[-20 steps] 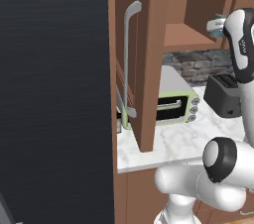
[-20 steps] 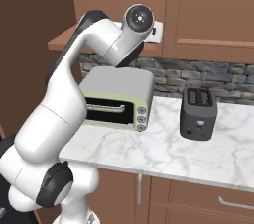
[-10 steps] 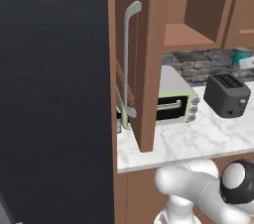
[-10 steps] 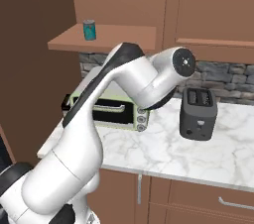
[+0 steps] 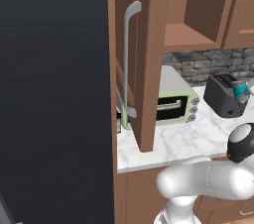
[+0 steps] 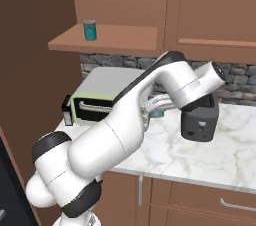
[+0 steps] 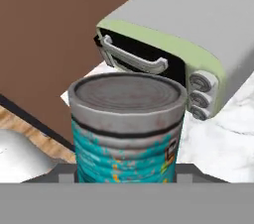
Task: Restock the canned food cabinet by taking the new fresh canned food from the counter and placing it in the cabinet. Then, take the old canned food from the cabinet and place it on the counter.
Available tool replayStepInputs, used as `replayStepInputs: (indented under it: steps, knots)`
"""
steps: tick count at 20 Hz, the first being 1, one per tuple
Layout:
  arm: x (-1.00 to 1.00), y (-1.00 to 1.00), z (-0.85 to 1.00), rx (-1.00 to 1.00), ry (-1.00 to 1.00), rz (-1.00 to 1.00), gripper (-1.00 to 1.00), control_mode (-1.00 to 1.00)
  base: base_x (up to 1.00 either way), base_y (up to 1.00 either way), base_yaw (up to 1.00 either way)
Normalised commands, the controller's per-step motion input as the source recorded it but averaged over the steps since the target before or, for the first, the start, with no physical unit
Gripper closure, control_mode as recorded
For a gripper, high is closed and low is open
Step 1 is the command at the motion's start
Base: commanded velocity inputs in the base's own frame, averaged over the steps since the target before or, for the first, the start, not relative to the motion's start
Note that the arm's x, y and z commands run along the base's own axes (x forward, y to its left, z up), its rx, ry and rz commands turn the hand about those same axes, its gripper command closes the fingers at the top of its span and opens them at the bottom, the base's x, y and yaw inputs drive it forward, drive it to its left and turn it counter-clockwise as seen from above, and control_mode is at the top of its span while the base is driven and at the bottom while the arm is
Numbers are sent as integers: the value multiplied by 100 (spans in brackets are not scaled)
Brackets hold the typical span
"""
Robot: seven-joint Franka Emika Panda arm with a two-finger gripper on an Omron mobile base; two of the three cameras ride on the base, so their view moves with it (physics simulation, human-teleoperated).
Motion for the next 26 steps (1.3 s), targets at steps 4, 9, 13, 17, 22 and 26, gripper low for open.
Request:
replayStepInputs:
  steps: [4, 9, 13, 17, 22, 26]
  knots:
    - [-60, 0, -100, 18, 5, 18, 100, -100, 0, 0, 0]
    - [-39, 0, -83, 23, -24, 0, 100, -100, 0, 0, 0]
    - [11, 4, -58, 5, -31, -10, 100, -100, 0, 0, 0]
    - [42, 22, -2, 0, -3, -4, 100, -100, 0, 0, 0]
    - [43, 17, -14, 0, 0, 0, 100, -100, 0, 0, 0]
    - [9, 1, -33, -2, 0, 0, 100, -100, 0, 0, 0]
